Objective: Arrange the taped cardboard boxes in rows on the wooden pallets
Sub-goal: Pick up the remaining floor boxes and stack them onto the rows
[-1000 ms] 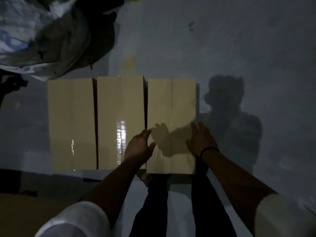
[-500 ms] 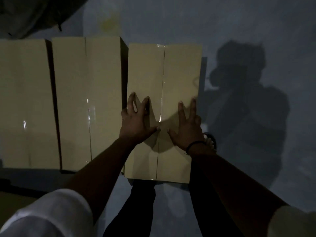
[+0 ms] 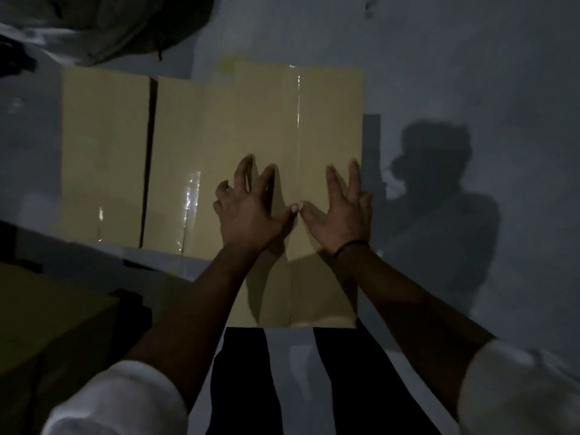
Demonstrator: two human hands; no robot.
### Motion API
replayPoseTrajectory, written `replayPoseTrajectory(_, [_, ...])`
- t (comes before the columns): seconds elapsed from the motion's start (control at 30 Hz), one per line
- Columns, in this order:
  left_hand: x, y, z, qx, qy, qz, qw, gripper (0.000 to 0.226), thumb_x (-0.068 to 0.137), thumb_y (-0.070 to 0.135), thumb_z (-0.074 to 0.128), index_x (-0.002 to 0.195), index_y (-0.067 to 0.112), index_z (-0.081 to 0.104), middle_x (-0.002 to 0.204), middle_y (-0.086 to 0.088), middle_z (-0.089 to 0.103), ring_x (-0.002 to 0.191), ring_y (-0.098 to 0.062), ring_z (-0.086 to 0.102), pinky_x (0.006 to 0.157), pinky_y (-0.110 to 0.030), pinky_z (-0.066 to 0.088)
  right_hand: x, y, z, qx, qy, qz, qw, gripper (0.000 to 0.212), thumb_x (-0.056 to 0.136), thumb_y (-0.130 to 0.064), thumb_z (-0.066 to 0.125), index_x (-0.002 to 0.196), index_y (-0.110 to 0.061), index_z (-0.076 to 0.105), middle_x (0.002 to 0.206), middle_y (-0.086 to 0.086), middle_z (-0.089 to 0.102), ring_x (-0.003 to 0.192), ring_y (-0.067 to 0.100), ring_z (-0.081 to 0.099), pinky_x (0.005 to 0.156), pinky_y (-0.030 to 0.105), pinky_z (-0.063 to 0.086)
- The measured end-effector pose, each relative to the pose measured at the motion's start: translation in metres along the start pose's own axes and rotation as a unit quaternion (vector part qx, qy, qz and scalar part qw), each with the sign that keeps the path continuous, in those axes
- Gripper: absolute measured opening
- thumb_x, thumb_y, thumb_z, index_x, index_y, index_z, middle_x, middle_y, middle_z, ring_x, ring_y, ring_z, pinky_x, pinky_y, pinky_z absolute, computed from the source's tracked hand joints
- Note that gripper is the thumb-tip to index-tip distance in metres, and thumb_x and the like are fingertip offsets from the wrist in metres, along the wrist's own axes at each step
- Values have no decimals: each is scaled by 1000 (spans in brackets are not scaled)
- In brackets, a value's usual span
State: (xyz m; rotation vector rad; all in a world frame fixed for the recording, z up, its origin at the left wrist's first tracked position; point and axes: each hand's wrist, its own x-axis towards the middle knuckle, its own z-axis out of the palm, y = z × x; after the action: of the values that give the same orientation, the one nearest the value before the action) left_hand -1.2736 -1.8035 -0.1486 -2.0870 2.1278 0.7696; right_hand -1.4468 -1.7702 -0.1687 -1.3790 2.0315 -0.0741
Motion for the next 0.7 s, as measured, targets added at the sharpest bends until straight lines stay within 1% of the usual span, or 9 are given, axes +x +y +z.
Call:
replayPoseTrajectory(0.07, [-37,20,-43,-23,34,-14,999,90,77,83,57,154,40,37,170,1,12,139,-51,31,109,-60,36,-28,-23,-51,-17,16,-35,999,89,87,-71,53,161,-37,18,170,-4,-13,136,41,29,114,52,28])
replayPoseTrajectory(0.17, [-90,42,-106,-53,67,-73,994,89,78,83,58,154,41,37,170,2,11,140,-50,30,110,-61,36,-76,-61,-117,-58,28,-76,995,88,86,-71,53,160,-35,22,170,-2,-9,136,43,29,114,52,26])
replayPoseTrajectory(0.23, [-127,46,-139,-74,98,-100,987,89,78,82,59,155,42,35,170,3,10,141,-49,31,111,-61,35,-105,-87,-145,-75,40,-128,988,89,85,-71,53,160,-34,24,170,-1,-7,135,44,29,112,53,28])
replayPoseTrajectory(0.33, [-182,41,-183,-106,168,-139,970,88,77,82,58,153,44,38,169,5,12,141,-45,31,112,-58,35,-148,-125,-173,-94,47,-193,975,90,83,-73,53,159,-36,23,170,-3,-8,137,45,27,113,55,27])
replayPoseTrajectory(0.4, [-220,34,-206,-131,201,-178,954,87,75,84,55,151,45,42,168,9,14,139,-43,34,111,-57,37,-178,-150,-182,-110,44,-235,965,88,83,-74,52,158,-38,23,170,-4,-6,139,44,26,114,55,27])
replayPoseTrajectory(0.5, [-286,13,-231,-172,267,-243,917,85,73,84,54,147,43,49,167,10,17,137,-39,36,110,-54,36,-231,-186,-183,-147,49,-317,936,86,84,-78,47,157,-38,24,169,-1,-2,138,45,29,113,56,31])
replayPoseTrajectory(0.63, [-393,-24,-242,-179,339,-310,870,78,79,77,63,148,45,48,168,11,16,139,-39,31,109,-52,35,-320,-226,-162,-165,52,-430,886,82,86,-78,42,156,-39,27,169,-1,4,133,42,34,110,53,36])
replayPoseTrajectory(0.7, [-434,-37,-242,-179,356,-340,852,75,80,74,67,147,45,49,168,13,14,139,-38,30,110,-52,33,-356,-237,-149,-161,41,-458,874,79,87,-78,43,155,-39,29,168,-1,7,131,39,34,108,51,37])
